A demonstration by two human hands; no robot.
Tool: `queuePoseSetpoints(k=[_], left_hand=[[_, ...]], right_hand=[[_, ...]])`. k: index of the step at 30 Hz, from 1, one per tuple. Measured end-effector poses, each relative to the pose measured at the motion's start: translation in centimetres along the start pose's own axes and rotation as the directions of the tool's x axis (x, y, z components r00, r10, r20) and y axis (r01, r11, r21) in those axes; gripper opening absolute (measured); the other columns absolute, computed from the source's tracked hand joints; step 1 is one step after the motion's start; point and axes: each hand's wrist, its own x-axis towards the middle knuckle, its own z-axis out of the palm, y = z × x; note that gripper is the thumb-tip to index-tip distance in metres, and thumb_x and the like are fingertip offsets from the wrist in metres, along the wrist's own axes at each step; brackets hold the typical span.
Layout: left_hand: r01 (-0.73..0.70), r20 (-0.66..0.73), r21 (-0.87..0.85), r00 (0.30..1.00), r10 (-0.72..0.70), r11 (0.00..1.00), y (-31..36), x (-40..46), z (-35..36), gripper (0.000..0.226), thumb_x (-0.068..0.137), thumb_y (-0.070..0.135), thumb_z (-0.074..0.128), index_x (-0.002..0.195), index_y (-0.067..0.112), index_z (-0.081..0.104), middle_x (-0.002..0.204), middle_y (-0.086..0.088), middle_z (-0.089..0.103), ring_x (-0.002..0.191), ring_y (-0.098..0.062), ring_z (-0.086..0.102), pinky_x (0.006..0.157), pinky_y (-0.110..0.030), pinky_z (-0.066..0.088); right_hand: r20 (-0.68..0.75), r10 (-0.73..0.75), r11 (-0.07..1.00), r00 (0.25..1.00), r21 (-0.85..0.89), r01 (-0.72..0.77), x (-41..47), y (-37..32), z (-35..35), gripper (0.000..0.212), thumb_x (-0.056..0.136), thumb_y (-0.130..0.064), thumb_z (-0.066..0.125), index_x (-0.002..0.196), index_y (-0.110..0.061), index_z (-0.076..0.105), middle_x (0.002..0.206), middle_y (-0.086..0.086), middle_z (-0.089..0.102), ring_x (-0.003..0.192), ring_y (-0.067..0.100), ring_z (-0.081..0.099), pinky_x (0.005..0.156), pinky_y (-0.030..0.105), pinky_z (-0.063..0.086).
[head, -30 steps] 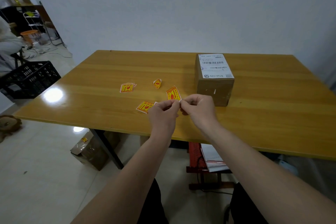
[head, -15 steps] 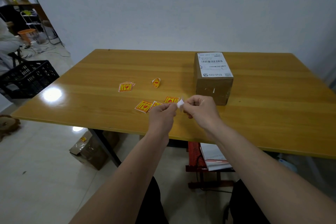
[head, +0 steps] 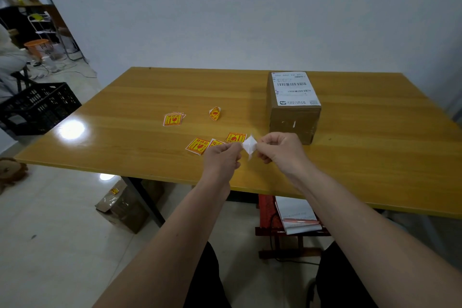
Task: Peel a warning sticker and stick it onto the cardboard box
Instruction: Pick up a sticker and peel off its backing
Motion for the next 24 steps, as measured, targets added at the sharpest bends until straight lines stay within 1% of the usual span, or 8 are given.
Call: queuePoseSetpoints(k=[3, 5, 8, 10, 14, 18, 21, 24], left_hand=[[0.003, 0.017, -0.056, 1.000, -0.002, 0.998, -0.1, -0.1, 0.0, 0.017, 0.087, 0.010, 0.061, 0.070, 0.009, 0.065, 0.067, -0.004, 0.052, 0.063, -0.012, 0.047, 0.060, -0.020, 0.045], [0.033, 0.060, -0.174, 0.998, -0.023, 0.984, -0.2, -0.3, 0.1, 0.017, 0.091, 0.014, 0.058, 0.078, 0.006, 0.066, 0.077, -0.009, 0.060, 0.071, -0.014, 0.057, 0.065, -0.020, 0.053], [0.110, 0.104, -0.281, 0.991, -0.084, 0.953, -0.1, -0.7, 0.0, 0.037, 0.096, 0.034, 0.046, 0.095, 0.004, 0.067, 0.097, -0.013, 0.069, 0.091, -0.021, 0.066, 0.076, -0.028, 0.055], [0.075, 0.081, -0.191, 0.995, -0.061, 0.979, 0.0, -0.8, 0.0, 0.036, 0.091, 0.042, 0.052, 0.097, 0.009, 0.067, 0.099, -0.009, 0.070, 0.095, -0.020, 0.066, 0.081, -0.030, 0.054], [-0.058, 0.070, 0.000, 0.996, 0.058, 0.998, 0.5, -1.3, 0.4, 0.017, 0.082, 0.029, 0.069, 0.094, 0.017, 0.069, 0.082, 0.003, 0.065, 0.088, -0.014, 0.060, 0.089, -0.034, 0.051], [-0.060, 0.108, 0.010, 0.992, 0.058, 0.998, 0.9, -1.0, 0.3, 0.010, 0.083, 0.019, 0.069, 0.092, 0.014, 0.071, 0.072, 0.004, 0.061, 0.076, -0.011, 0.056, 0.087, -0.031, 0.051], [-0.090, 0.126, 0.031, 0.988, 0.086, 0.995, 1.0, -0.9, 0.4, 0.003, 0.084, 0.014, 0.067, 0.085, 0.014, 0.070, 0.072, 0.004, 0.061, 0.075, -0.011, 0.055, 0.085, -0.031, 0.050], [-0.148, 0.138, 0.039, 0.980, 0.141, 0.988, 1.0, -1.3, 0.6, 0.010, 0.087, 0.010, 0.063, 0.078, 0.013, 0.066, 0.075, -0.001, 0.061, 0.075, -0.013, 0.055, 0.082, -0.031, 0.050]], right_hand=[[-0.002, 0.001, 1.000, 1.000, 0.015, -0.001, -0.1, 0.0, -0.1, 0.008, 0.078, 0.000, 0.064, 0.070, -0.002, 0.065, 0.065, 0.007, 0.059, 0.059, 0.011, 0.051, 0.053, 0.019, 0.044], [-0.019, -0.011, 1.000, 1.000, 0.014, 0.011, -0.1, 0.1, -0.2, 0.008, 0.079, 0.000, 0.063, 0.071, 0.000, 0.064, 0.066, 0.011, 0.059, 0.060, 0.013, 0.051, 0.055, 0.020, 0.044], [-0.040, -0.042, 0.999, 0.998, 0.011, 0.042, -0.4, 0.2, -0.4, 0.011, 0.077, 0.001, 0.061, 0.076, 0.012, 0.064, 0.072, 0.020, 0.062, 0.064, 0.019, 0.050, 0.059, 0.025, 0.044], [-0.051, -0.064, 0.998, 0.997, -0.009, 0.064, -0.7, 0.2, -0.4, 0.012, 0.075, 0.000, 0.061, 0.076, 0.012, 0.064, 0.074, 0.022, 0.062, 0.065, 0.019, 0.050, 0.062, 0.028, 0.044], [-0.024, -0.103, 0.994, 0.994, -0.032, 0.102, -1.2, -0.4, -0.4, 0.007, 0.074, -0.002, 0.065, 0.073, 0.005, 0.066, 0.071, 0.015, 0.059, 0.066, 0.018, 0.049, 0.066, 0.030, 0.043], [-0.003, -0.134, 0.987, 0.991, -0.085, 0.133, -1.4, -0.5, -0.9, 0.007, 0.077, -0.005, 0.065, 0.071, -0.002, 0.065, 0.070, 0.011, 0.055, 0.067, 0.019, 0.047, 0.066, 0.033, 0.042], [-0.003, -0.147, 0.984, 0.989, -0.103, 0.146, -1.4, -0.4, -1.2, 0.006, 0.079, -0.004, 0.063, 0.079, 0.001, 0.066, 0.074, 0.011, 0.058, 0.069, 0.018, 0.050, 0.068, 0.033, 0.044], [-0.021, -0.149, 0.986, 0.989, -0.074, 0.147, -1.3, -0.5, -1.2, 0.013, 0.084, -0.010, 0.061, 0.089, 0.000, 0.065, 0.081, 0.016, 0.062, 0.072, 0.017, 0.054, 0.069, 0.032, 0.048]])
